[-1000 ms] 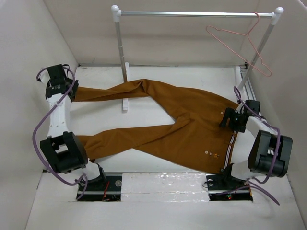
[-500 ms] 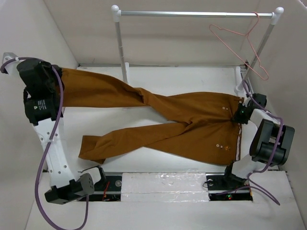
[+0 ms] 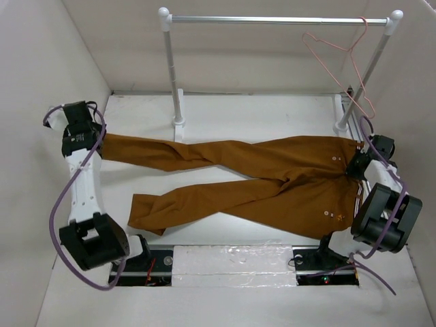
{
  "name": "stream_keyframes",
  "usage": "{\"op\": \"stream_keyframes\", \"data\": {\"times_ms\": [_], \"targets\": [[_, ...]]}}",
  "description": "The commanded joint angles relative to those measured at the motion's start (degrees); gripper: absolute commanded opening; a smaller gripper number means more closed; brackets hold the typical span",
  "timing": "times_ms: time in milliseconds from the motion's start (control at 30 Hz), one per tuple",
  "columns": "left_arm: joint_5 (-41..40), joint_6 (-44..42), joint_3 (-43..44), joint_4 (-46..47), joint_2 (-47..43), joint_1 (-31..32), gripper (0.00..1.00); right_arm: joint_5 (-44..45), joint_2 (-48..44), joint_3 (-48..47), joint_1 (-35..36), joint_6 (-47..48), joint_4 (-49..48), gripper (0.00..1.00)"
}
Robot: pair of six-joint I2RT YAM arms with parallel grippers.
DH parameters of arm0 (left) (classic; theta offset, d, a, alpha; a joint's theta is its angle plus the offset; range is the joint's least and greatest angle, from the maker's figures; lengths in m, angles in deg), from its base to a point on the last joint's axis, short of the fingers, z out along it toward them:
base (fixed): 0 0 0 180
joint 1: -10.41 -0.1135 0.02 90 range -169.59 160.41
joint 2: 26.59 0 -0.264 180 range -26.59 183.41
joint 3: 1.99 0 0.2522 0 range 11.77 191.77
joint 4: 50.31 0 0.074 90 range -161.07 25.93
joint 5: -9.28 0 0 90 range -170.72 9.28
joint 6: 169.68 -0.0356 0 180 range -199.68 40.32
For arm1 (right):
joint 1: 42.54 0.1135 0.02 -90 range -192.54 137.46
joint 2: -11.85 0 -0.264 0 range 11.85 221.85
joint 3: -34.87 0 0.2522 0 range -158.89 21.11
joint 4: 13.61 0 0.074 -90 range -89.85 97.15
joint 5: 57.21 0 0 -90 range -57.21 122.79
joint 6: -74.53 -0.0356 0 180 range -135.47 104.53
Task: Place the trousers on the hanger
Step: Fold the trousers
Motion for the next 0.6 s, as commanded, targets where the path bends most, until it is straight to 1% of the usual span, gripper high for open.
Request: {"op": "stream_keyframes", "data": {"times_ms": [0,33,67,167,200,233,267,300,333,367,433,467,500,533,567], "targets": [[3.6,2.2,-0.5,8.7,1.8,-0.4,0.00,1.8,-2.8,1.7,-1.1,0.6,-2.2,0.00],[6.8,2.8,0.2,9.5,2.6,-0.4,0.00,1.0,-3.4,2.0,-1.1,0.1,-2.5,0.00],[8.3,3.3,1.1,10.4,3.1,-0.4,0.00,-0.7,-3.7,2.2,-1.1,-0.6,-4.3,0.00],[13.6,5.3,9.6,10.7,6.4,1.9,0.00,-3.8,-3.0,0.6,-0.6,-3.5,-5.5,0.00],[15.3,6.0,15.1,10.2,7.2,2.5,0.00,-4.1,-3.1,-0.1,0.2,-3.9,-5.4,0.00],[20.9,8.9,17.2,10.8,7.9,2.5,0.00,-4.5,-3.3,-0.8,0.3,-4.7,-5.2,0.00],[24.0,10.4,18.4,12.5,7.6,2.5,0.00,-5.1,-3.9,-1.4,0.8,-5.0,-5.1,0.00],[26.0,11.4,19.3,16.5,6.8,2.5,0.00,-5.7,-6.1,-1.9,0.8,-5.2,-5.1,0.00],[27.3,12.1,20.0,17.3,5.1,2.5,0.00,-5.4,-7.5,-2.0,0.8,-5.5,-4.9,0.00],[27.3,12.2,20.1,18.6,3.8,1.8,0.00,-4.3,-8.6,-2.2,0.8,-5.5,-3.0,0.00],[25.4,12.1,16.1,18.3,-0.1,-0.1,0.00,-3.9,-11.3,-0.9,2.4,-5.5,-1.3,0.00],[22.7,10.7,13.7,17.8,-1.3,-0.1,0.00,-4.0,-12.4,0.8,3.8,-5.7,-1.6,0.00],[19.4,9.8,9.1,14.3,-2.1,-0.1,0.00,-4.4,-13.9,3.2,3.8,-6.1,-2.4,0.00],[13.7,9.5,6.1,13.0,-3.3,-0.1,0.00,-4.9,-16.5,8.3,3.8,-6.4,-3.0,0.00],[9.8,9.2,2.9,12.5,-3.6,-0.1,0.00,-5.2,-17.6,10.4,3.8,-6.4,-3.5,0.00]]}}
